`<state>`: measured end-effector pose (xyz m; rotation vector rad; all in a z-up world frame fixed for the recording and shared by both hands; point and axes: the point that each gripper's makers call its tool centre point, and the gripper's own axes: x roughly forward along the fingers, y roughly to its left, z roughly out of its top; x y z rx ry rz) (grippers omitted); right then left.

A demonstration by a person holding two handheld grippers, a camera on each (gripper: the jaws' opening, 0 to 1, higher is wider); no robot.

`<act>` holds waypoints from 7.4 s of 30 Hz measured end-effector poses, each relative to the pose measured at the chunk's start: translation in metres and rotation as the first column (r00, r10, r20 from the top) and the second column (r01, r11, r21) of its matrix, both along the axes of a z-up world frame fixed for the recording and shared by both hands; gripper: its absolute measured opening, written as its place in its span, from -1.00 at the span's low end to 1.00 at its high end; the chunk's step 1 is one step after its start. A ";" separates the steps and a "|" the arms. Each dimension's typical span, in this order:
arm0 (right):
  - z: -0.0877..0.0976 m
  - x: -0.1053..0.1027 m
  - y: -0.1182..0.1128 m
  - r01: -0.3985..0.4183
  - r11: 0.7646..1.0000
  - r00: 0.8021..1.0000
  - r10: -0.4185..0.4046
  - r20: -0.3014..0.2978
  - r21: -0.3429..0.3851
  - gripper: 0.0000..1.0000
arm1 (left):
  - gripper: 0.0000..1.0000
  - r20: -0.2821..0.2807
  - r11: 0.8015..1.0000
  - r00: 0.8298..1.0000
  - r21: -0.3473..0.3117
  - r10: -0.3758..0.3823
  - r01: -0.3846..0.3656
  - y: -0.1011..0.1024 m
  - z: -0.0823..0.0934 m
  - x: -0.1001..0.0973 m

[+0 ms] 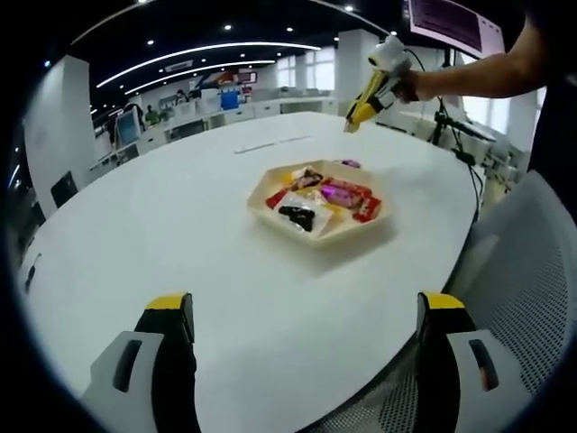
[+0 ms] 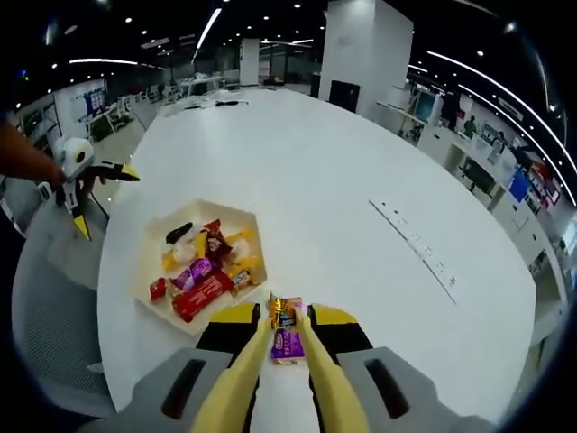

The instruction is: Place the target food into the container with the food tongs after gripping and lifting it, then release it inside without dropping or visibly crushing the food.

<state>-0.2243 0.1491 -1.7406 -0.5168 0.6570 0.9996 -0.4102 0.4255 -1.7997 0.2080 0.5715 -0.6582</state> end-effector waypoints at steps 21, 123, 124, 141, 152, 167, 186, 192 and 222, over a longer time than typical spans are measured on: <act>0.000 -0.011 0.008 -0.029 0.999 0.999 0.028 -0.017 -0.043 -0.59 | 0.99 0.008 1.000 1.000 -0.013 0.011 -0.011 0.001 0.003 0.001; 0.006 -0.056 0.143 -0.337 0.941 0.940 0.335 -0.063 -0.026 -0.66 | 0.98 0.025 0.998 0.998 -0.015 0.054 -0.053 0.010 0.006 0.007; 0.006 -0.058 0.146 -0.337 0.941 0.940 0.335 -0.062 -0.024 -0.66 | 0.98 0.025 0.998 0.998 -0.019 0.053 -0.053 0.009 0.006 0.007; 0.022 -0.065 0.135 -0.360 0.933 0.932 0.359 -0.047 -0.014 -0.49 | 0.98 0.030 0.999 0.999 0.002 0.046 -0.046 0.011 0.004 0.007; 0.030 -0.032 0.086 -0.291 0.956 0.956 0.292 0.013 -0.043 -0.49 | 0.98 0.030 0.999 0.999 -0.001 0.042 -0.042 0.010 0.005 0.006; 0.018 -0.004 0.032 -0.173 0.984 0.985 0.172 -0.014 -0.050 -0.47 | 0.94 0.031 0.999 0.998 0.024 0.046 -0.047 0.013 0.003 0.006; -0.020 0.015 0.006 -0.107 0.994 0.993 0.105 -0.047 -0.028 -0.47 | 0.98 0.007 0.998 0.998 -0.002 0.058 -0.057 0.011 0.002 0.006; -0.041 0.019 0.003 -0.083 0.996 0.995 0.081 -0.052 -0.026 -0.46 | 0.98 0.002 0.998 0.998 -0.003 0.058 -0.058 0.010 0.001 0.005; -0.095 0.017 0.005 -0.020 0.998 0.994 0.013 -0.105 -0.062 -0.57 | 0.97 -0.023 0.998 0.998 0.001 0.056 -0.056 0.010 -0.003 0.003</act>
